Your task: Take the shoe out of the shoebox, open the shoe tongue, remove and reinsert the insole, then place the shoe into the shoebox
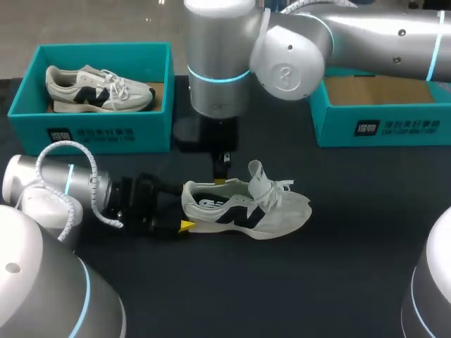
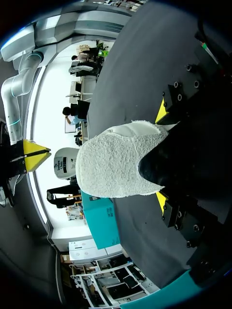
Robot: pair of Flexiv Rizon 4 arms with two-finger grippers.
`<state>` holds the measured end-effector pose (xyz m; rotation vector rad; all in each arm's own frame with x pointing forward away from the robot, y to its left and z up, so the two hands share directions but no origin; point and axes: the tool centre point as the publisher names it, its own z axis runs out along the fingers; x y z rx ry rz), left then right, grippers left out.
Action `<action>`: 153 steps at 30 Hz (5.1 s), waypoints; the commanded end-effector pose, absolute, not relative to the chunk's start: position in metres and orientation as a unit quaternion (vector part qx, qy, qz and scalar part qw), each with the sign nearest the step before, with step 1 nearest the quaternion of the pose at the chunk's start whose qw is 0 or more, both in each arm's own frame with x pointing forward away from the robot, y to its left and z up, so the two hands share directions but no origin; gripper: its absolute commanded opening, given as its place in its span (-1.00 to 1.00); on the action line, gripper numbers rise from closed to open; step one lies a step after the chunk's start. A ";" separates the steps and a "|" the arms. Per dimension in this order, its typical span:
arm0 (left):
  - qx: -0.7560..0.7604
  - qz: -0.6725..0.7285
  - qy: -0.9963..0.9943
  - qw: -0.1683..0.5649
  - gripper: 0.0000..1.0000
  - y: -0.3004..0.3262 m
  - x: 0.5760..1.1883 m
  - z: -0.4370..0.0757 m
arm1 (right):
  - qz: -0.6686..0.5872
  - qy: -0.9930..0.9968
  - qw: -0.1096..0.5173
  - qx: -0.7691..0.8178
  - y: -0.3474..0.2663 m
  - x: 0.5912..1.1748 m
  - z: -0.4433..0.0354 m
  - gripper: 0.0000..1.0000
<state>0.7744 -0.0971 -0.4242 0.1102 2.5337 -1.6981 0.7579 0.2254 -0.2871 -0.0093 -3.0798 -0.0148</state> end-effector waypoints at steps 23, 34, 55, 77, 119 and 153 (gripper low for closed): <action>0.036 -0.554 0.830 0.045 -1.00 -0.097 0.774 -0.426 | 0.074 -0.996 0.022 -0.036 0.221 0.796 -0.351 -1.00; 0.036 -0.554 0.830 0.045 -1.00 -0.097 0.774 -0.426 | 0.075 -0.995 0.041 -0.056 0.204 0.802 -0.373 -1.00; 0.036 -0.554 0.830 0.045 -1.00 -0.097 0.774 -0.426 | 0.060 -0.993 0.070 -0.071 0.196 0.798 -0.389 -0.40; 0.036 -0.554 0.830 0.045 -1.00 -0.097 0.774 -0.426 | 0.033 -0.993 0.096 -0.064 0.220 0.783 -0.428 -0.01; 0.036 -0.554 0.830 0.045 -1.00 -0.097 0.774 -0.426 | 0.077 -0.990 0.093 -0.072 0.207 0.756 -0.364 -1.00; 0.036 -0.554 0.830 0.045 -1.00 -0.097 0.774 -0.426 | 0.020 -0.999 0.040 -0.030 0.226 0.821 -0.319 -1.00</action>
